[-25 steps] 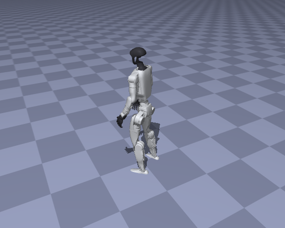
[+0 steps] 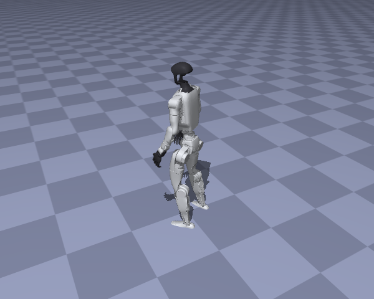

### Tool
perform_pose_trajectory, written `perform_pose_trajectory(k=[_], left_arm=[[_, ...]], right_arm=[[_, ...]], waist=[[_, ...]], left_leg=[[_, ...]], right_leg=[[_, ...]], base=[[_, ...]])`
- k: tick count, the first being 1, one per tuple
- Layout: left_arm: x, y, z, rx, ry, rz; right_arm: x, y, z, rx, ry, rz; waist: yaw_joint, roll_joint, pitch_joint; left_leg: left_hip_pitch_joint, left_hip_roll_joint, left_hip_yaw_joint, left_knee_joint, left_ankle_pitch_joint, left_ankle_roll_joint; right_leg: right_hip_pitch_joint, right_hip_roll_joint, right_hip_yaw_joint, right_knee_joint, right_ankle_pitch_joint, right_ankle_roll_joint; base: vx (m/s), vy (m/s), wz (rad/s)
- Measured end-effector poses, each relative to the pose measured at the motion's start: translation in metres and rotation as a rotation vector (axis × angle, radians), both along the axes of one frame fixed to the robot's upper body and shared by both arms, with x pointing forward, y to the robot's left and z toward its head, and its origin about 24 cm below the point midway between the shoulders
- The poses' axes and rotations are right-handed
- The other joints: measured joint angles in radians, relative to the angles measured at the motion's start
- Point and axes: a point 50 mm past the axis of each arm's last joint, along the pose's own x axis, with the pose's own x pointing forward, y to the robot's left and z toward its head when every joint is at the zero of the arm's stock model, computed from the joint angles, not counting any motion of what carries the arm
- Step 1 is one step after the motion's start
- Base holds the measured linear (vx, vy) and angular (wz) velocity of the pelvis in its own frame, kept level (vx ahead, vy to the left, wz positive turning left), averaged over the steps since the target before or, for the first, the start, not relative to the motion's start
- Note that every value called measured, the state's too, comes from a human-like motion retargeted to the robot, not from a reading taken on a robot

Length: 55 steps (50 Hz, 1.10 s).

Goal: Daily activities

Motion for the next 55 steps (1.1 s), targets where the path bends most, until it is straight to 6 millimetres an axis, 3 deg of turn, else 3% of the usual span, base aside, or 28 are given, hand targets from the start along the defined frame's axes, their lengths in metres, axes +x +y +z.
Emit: perform_pose_trajectory(k=[55], left_arm=[[-0.0033, 0.0082, 0.0001, -0.037, -0.027, 0.184]], right_arm=[[0.0029, 0.0047, -0.002, 0.068, -0.016, -0.166]], waist=[[-0.007, -0.017, 0.019]], left_leg=[[0.032, -0.003, 0.014, -0.006, -0.011, -0.001]], right_leg=[[-0.015, -0.005, 0.019, 0.076, -0.051, -0.008]], base=[[0.0, 0.0, 0.0]])
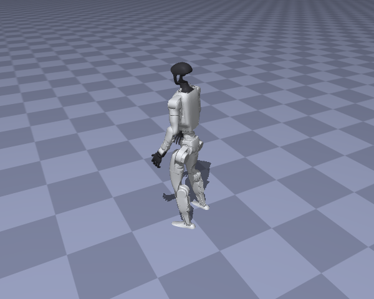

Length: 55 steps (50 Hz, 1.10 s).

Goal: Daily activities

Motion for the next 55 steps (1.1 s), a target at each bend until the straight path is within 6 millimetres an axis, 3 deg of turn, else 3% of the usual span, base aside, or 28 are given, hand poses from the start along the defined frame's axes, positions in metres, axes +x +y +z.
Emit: perform_pose_trajectory(k=[12, 22, 33, 38, 44, 55], left_arm=[[0.0, 0.009, 0.001, 0.02, -0.004, 0.031], [0.017, 0.005, 0.008, 0.015, -0.062, 0.032], [0.017, 0.002, 0.01, 0.006, -0.089, 0.069], [0.017, 0.002, 0.01, 0.013, -0.09, 0.06], [0.015, 0.004, 0.008, 0.033, -0.066, 0.034], [-0.007, 0.012, -0.002, 0.078, 0.033, 0.022]], right_arm=[[0.0, 0.005, 0.0, 0.024, -0.009, -0.014], [0.004, -0.012, 0.004, -0.024, -0.021, -0.021], [0.005, -0.013, 0.003, -0.059, -0.011, 0.031], [0.003, -0.013, 0.001, -0.081, 0.001, 0.053], [-0.005, -0.015, -0.003, -0.093, 0.031, 0.055], [-0.018, -0.018, -0.008, -0.115, 0.065, 0.056]], waist=[[-0.006, -0.01, 0.009], [-0.016, -0.015, 0.02], [-0.004, 0.03, 0.075], [0.02, 0.055, 0.103], [0.051, 0.061, 0.117], [0.076, 0.032, 0.094]], left_leg=[[0.004, 0.003, -0.001, 0.015, -0.007, -0.007], [-0.004, 0.034, -0.008, 0.082, -0.028, -0.019], [-0.129, 0.179, -0.028, 0.471, -0.075, -0.038], [-0.223, 0.246, -0.044, 0.671, -0.117, -0.005], [-0.288, 0.194, -0.08, 0.607, -0.12, -0.02], [-0.327, 0.049, -0.185, 0.221, 0.016, -0.074]], right_leg=[[-0.025, -0.001, 0.013, 0.079, -0.046, -0.008], [-0.024, 0.023, 0.018, 0.128, -0.096, -0.03], [0.043, 0.13, 0.031, 0.116, -0.117, -0.083], [0.078, 0.174, 0.047, 0.095, -0.118, -0.105], [0.115, 0.181, 0.068, 0.047, -0.111, -0.103], [0.136, 0.14, 0.095, 0.047, -0.15, -0.083]], base=[[0.0, -0.01, 0.01], [0.01, -0.11, 0.01], [0.02, -0.15, -0.09], [0.05, -0.11, -0.12], [0.1, -0.04, -0.05], [0.16, 0.05, 0.03]])
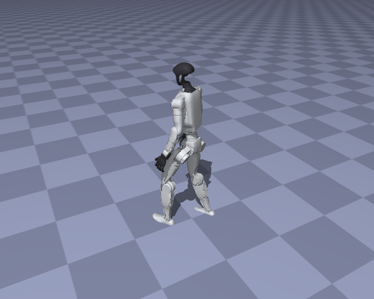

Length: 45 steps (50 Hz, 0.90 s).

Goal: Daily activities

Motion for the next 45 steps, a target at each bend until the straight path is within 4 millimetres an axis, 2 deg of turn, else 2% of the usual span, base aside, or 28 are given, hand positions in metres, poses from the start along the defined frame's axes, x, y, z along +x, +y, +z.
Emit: perform_pose_trajectory(k=[5, 7, 10, 15, 23, 25, 27, 30, 36, 39, 45], left_arm=[[-0.009, 0.006, -0.003, 0.02, 0.039, -0.003], [-0.013, 0.007, -0.004, 0.026, 0.053, -0.01], [-0.014, 0.009, -0.004, 0.034, 0.059, -0.022], [-0.013, 0.009, -0.003, 0.049, 0.055, -0.059], [0.017, 0.02, 0.013, 0.114, -0.034, -0.138], [0.024, 0.023, 0.018, 0.136, -0.058, -0.157], [0.031, 0.025, 0.022, 0.155, -0.078, -0.175], [0.039, 0.027, 0.028, 0.182, -0.106, -0.202], [0.052, 0.031, 0.039, 0.232, -0.153, -0.262], [0.037, 0.021, 0.031, 0.233, -0.136, -0.302], [0.041, 0.018, 0.032, 0.251, -0.133, -0.379]], right_arm=[[-0.003, 0.002, -0.002, 0.003, 0.007, 0.002], [-0.006, 0.004, -0.003, 0.006, 0.013, 0.002], [-0.005, 0.006, -0.003, 0.011, 0.014, 0.006], [-0.006, 0.013, -0.003, 0.028, 0.016, 0.017], [0.024, 0.03, 0.01, 0.073, -0.066, 0.081], [0.032, 0.036, 0.014, 0.085, -0.093, 0.103], [0.038, 0.041, 0.018, 0.097, -0.119, 0.123], [0.046, 0.049, 0.024, 0.111, -0.156, 0.153], [0.056, 0.057, 0.034, 0.127, -0.218, 0.195], [0.038, 0.061, 0.025, 0.127, -0.192, 0.194], [0.025, 0.054, 0.017, 0.114, -0.141, 0.176]], waist=[[0.006, -0.02, -0.013], [0.007, -0.033, -0.016], [0.005, -0.046, -0.027], [-0.029, -0.096, -0.035], [-0.067, -0.173, -0.049], [-0.078, -0.185, -0.051], [-0.082, -0.194, -0.055], [-0.085, -0.209, -0.064], [-0.099, -0.224, -0.077], [-0.112, -0.261, -0.107], [-0.084, -0.234, -0.108]], left_leg=[[0.006, -0.028, -0.016, -0.041, 0.035, 0.006], [0.004, -0.043, -0.045, -0.034, 0.041, 0.003], [0.003, -0.06, -0.011, -0.014, 0.015, 0.031], [0.007, -0.128, -0.017, -0.014, -0.03, 0.075], [0.058, -0.201, -0.02, -0.162, -0.006, 0.094], [0.075, -0.207, -0.028, -0.199, 0.001, 0.09], [0.093, -0.21, -0.028, -0.234, 0.008, 0.089], [0.119, -0.222, -0.025, -0.286, 0.021, 0.087], [0.174, -0.228, -0.046, -0.377, 0.045, 0.073], [0.203, -0.275, -0.059, -0.427, 0.073, 0.073], [0.25, -0.246, -0.103, -0.471, 0.081, 0.056]], right_leg=[[0.012, -0.016, 0.024, 0.008, -0.022, 0.009], [0.014, 0.002, 0.047, 0.007, -0.032, 0.024], [0.016, -0.03, 0.066, 0.028, -0.029, 0.027], [0.005, -0.032, 0.256, 0.096, -0.015, 0.087], [-0.067, -0.037, 0.339, 0.227, 0.124, 0.217], [-0.09, -0.024, 0.334, 0.272, 0.173, 0.232], [-0.131, -0.048, 0.293, 0.316, 0.173, 0.225], [-0.217, -0.128, 0.204, 0.374, 0.06, 0.174], [-0.322, -0.158, 0.131, 0.378, 0.004, 0.145], [-0.387, -0.205, 0.129, 0.388, -0.045, 0.14], [-0.401, -0.15, 0.127, 0.227, -0.011, 0.119]], base=[[0.2, 0.12, 0.02], [0.21, 0.13, 0.06], [0.22, 0.13, 0.2], [0.21, 0.15, 0.5], [0.2, 0.13, 0.42], [0.18, 0.06, 0.41], [0.16, 0.09, 0.2], [0.14, 0.11, 0.17], [0.13, 0.05, 0.36], [0.12, 0.02, 0.62], [0.13, 0.01, 0.48]])
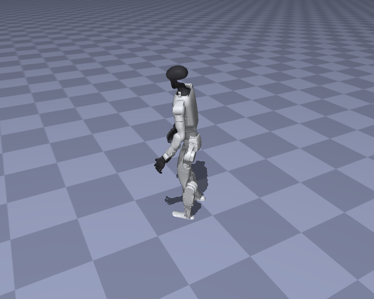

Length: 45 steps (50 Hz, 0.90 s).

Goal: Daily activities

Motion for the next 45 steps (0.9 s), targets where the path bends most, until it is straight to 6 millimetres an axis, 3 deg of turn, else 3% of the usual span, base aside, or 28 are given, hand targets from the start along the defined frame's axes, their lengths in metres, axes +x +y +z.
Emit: perform_pose_trajectory(k=[8, 10, 12, 14, 18, 31, 38, 45], left_arm=[[-0.01, -0.005, -0.009, 0.021, 0.077, -0.072], [-0.001, 0.007, -0.003, 0.036, 0.088, -0.068], [-0.023, -0.003, -0.016, 0.018, 0.148, -0.072], [-0.016, 0.006, -0.013, 0.025, 0.161, -0.065], [-0.029, 0.0, -0.021, 0.002, 0.227, -0.07], [-0.062, -0.041, -0.041, -0.084, 0.395, -0.263], [-0.063, -0.053, -0.041, -0.118, 0.409, -0.349], [-0.056, -0.052, -0.038, -0.143, 0.385, -0.342]], right_arm=[[-0.026, -0.018, -0.017, -0.05, 0.126, -0.058], [-0.015, -0.025, -0.013, -0.053, 0.122, -0.07], [-0.032, -0.025, -0.02, -0.062, 0.163, -0.093], [-0.02, -0.032, -0.016, -0.061, 0.15, -0.108], [-0.02, -0.039, -0.016, -0.063, 0.157, -0.146], [-0.026, -0.073, -0.014, -0.123, 0.162, -0.252], [-0.035, -0.097, -0.013, -0.178, 0.169, -0.328], [-0.041, -0.107, -0.013, -0.183, 0.182, -0.388]], waist=[[0.053, 0.004, 0.014], [0.064, 0.029, 0.027], [0.08, 0.027, 0.027], [0.089, 0.06, 0.041], [0.1, 0.113, 0.055], [0.014, 0.31, 0.058], [-0.058, 0.406, 0.049], [-0.116, 0.451, 0.035]], left_leg=[[0.087, -0.026, -0.076, -0.003, -0.017, 0.004], [0.095, 0.001, -0.091, 0.02, -0.044, 0.001], [0.135, -0.024, -0.108, 0.002, -0.034, 0.007], [0.144, 0.006, -0.117, 0.022, -0.059, 0.004], [0.185, 0.027, -0.132, 0.025, -0.072, 0.0], [0.204, 0.076, -0.104, 0.135, -0.145, -0.024], [0.19, 0.11, -0.054, 0.18, -0.174, -0.041], [0.199, 0.143, -0.013, 0.136, -0.164, -0.056]], right_leg=[[0.067, 0.007, 0.028, -0.038, 0.007, -0.021], [0.119, 0.028, 0.006, -0.1, 0.024, -0.038], [0.13, 0.001, -0.001, -0.04, -0.016, -0.048], [0.181, 0.027, -0.023, -0.102, 0.002, -0.063], [0.245, 0.043, -0.049, -0.127, 0.0, -0.084], [0.353, 0.101, -0.054, -0.184, 0.016, -0.127], [0.378, 0.137, -0.033, -0.234, 0.046, -0.145], [0.386, 0.166, -0.012, -0.288, 0.078, -0.154]], base=[[0.14, -0.04, 0.59], [0.15, -0.07, 0.48], [0.13, -0.08, 0.47], [0.14, -0.09, 0.29], [0.11, -0.11, 0.32], [0.06, -0.09, 0.15], [0.01, -0.02, -0.01], [0.0, 0.0, 0.0]])
